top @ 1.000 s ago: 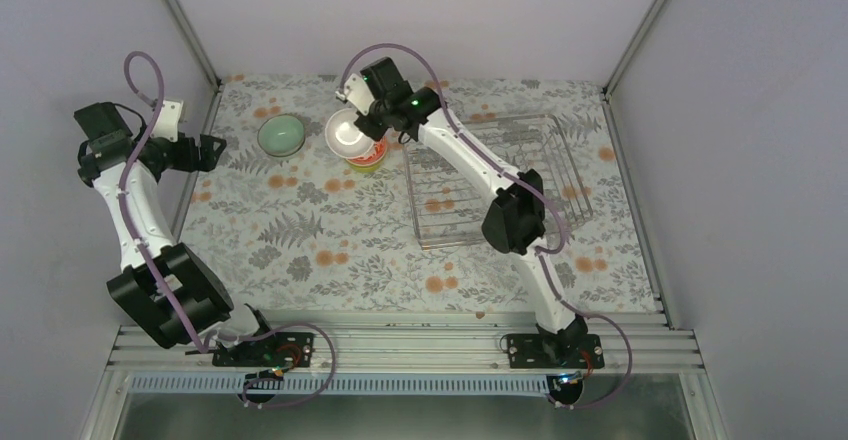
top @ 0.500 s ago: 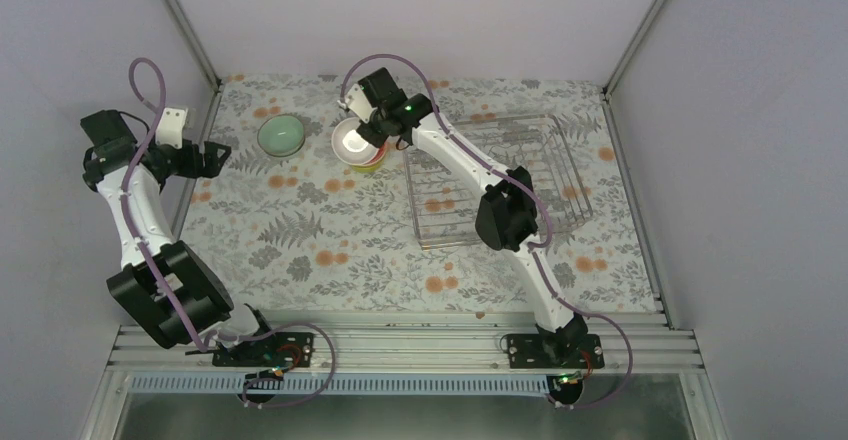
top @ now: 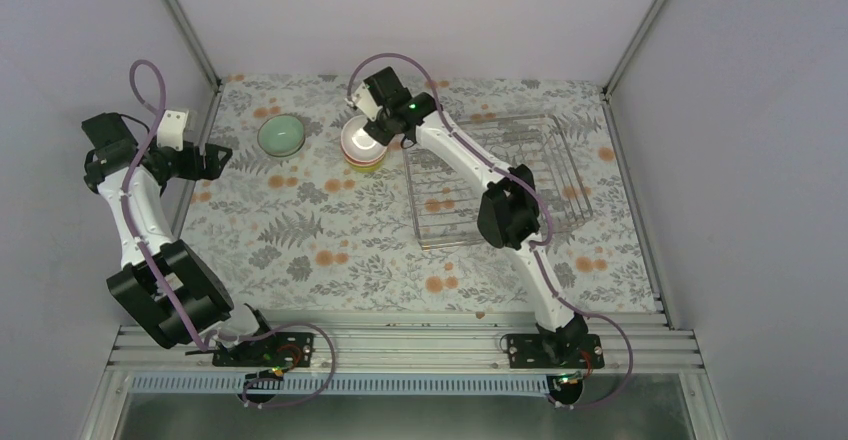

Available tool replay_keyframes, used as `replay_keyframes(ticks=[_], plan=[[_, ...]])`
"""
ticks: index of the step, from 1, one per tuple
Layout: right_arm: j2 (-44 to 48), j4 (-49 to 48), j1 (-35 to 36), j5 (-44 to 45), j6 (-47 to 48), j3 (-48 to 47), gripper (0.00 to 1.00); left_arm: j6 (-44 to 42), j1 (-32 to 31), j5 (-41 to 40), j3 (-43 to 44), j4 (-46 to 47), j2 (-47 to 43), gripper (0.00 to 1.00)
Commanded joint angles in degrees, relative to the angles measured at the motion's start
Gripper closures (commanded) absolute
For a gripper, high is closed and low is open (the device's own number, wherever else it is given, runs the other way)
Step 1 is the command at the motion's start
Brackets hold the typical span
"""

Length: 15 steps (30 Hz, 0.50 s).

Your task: Unload the bowls from the dish rack

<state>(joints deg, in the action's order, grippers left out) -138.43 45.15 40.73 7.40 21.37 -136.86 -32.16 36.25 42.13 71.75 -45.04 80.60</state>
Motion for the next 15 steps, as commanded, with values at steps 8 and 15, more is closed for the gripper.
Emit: replay_keyframes(ticks=[8,15], plan=[[0.66,-1.09,-0.39,2.28,0.05,2.13,0.43,-0.79,0.4,2.77,0.22,0.57,0.15,0.0],[4.83,-5.53,-0.12,9.27,1.59,3.93,0.41,-0.79,0.4,3.01,-0.45,0.65,-0.31,0.0]])
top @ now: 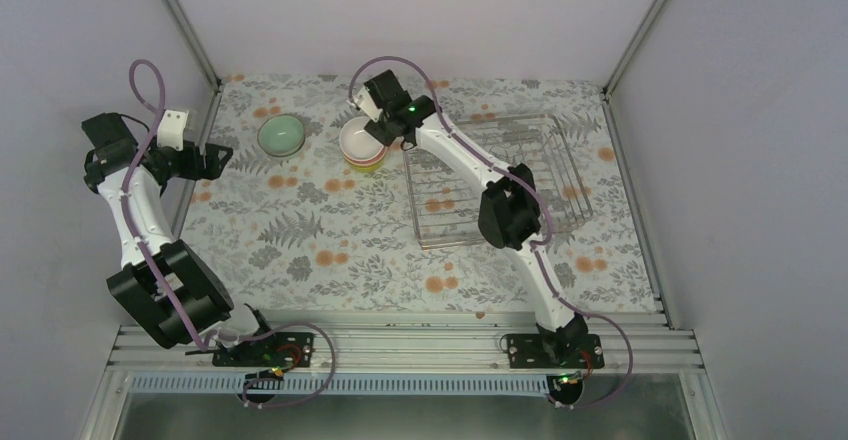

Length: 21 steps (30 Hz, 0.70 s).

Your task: Unload the bowls from the dish rack

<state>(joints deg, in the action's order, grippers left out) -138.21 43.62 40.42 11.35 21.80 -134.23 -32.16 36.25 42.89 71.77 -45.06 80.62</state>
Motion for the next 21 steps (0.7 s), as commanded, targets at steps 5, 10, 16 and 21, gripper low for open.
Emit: replay_keyframes(ticks=[5,10,16,21], plan=[[11.9,-4.7,-0.06,7.68,0.9,6.1,0.39,0.06,0.32,2.45,-1.01,1.8,-2.31,0.0],[26.5,-8.21,-1.97,6.68,1.5,20.58,0.28,3.46,0.05,-1.25,-1.8,5.19,-4.87,0.0],[38.3,-7.16,-8.77,-2.12,-0.33,32.84,0.1,8.83,-6.1,-12.33,-3.09,11.41,-7.01,0.0],[50.37,-6.7,-16.78,-8.76,-2.11,44.22,0.04,10.52,-10.87,-21.06,-1.56,13.09,-7.45,0.0]])
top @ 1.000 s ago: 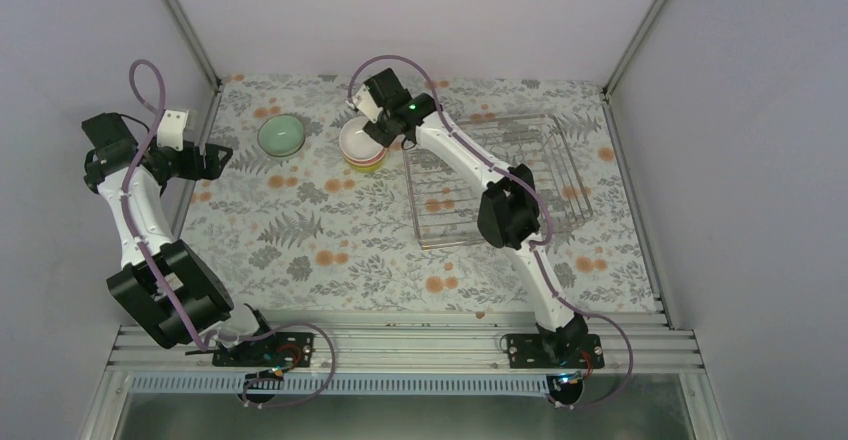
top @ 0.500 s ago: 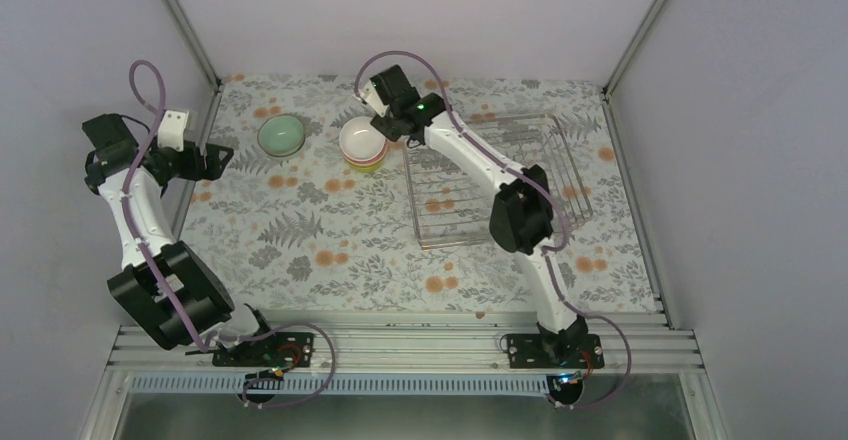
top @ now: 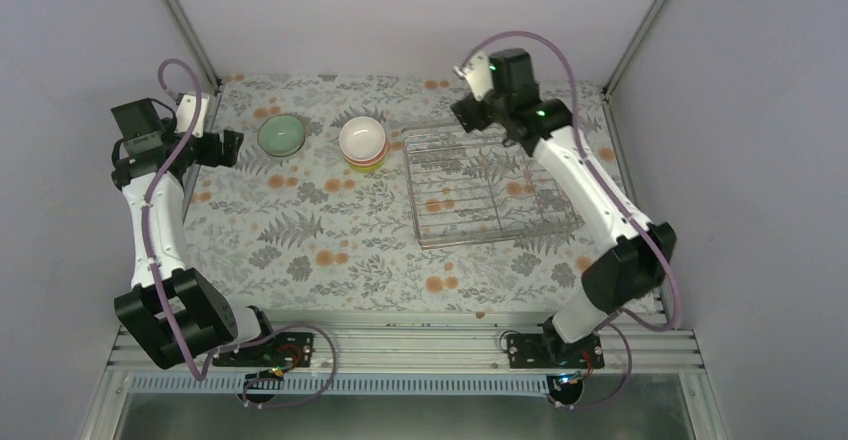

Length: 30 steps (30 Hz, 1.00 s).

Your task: Unload the bowls from the dish rack

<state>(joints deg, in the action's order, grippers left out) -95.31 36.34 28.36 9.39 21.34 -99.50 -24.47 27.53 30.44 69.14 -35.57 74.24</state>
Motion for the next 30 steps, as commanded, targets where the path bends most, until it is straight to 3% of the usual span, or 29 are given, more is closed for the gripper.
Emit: replay_keyframes(ticks=[1,5,11,15,30], plan=[[10.36,-0.26,-6.47,-7.37,-1.35,12.77,0.03,2.91,-2.3,-8.83,1.29,3.74,-0.93,0.0],[21.72,-2.97,-14.53,-7.96,-1.85,25.18,0.0,4.17,-2.85,-6.36,-0.1,4.98,-1.17,0.0],[36.57,-13.84,-24.12,-17.41,-2.81,40.57,0.0,6.46,-4.73,-3.38,-2.21,7.14,-0.68,0.0],[36.93,-17.68,-28.67,-24.0,-4.07,44.11,0.0,5.58,-6.67,-2.52,-2.26,6.7,-0.54,0.0],[35.7,-23.16,-29.06,-20.73,-4.69,50.55,0.0,4.17,-10.52,-0.67,-6.29,8.8,-3.14,0.0]])
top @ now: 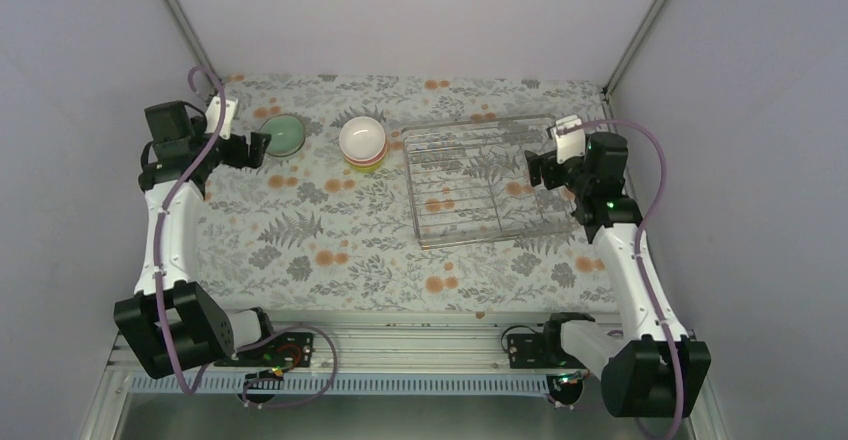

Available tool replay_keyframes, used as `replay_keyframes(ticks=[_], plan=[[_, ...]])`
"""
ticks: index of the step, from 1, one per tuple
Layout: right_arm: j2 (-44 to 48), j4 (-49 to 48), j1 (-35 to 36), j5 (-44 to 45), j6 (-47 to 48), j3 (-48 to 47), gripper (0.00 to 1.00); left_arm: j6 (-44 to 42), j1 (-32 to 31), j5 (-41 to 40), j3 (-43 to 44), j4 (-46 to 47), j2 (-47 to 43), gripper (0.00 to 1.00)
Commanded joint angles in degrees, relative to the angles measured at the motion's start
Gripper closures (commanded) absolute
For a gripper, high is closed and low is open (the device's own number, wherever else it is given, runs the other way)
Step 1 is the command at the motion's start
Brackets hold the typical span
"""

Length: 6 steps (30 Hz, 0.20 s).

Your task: Unload the bowls from the dish rack

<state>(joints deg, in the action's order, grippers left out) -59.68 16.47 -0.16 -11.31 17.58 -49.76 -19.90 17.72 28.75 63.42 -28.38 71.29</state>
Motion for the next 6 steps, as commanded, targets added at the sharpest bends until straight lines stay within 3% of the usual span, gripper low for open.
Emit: replay_keyframes(ticks=[1,6], plan=[[-0.06,-3.47,-0.54,0.28,-0.91,0.92,0.0,-0.48,-1.05,0.6,-0.59,1.59,0.07,0.0],[0.0,-4.25,-0.54,0.76,-0.97,1.48,0.0,-0.23,-1.97,-0.2,0.16,1.13,0.83,0.0]])
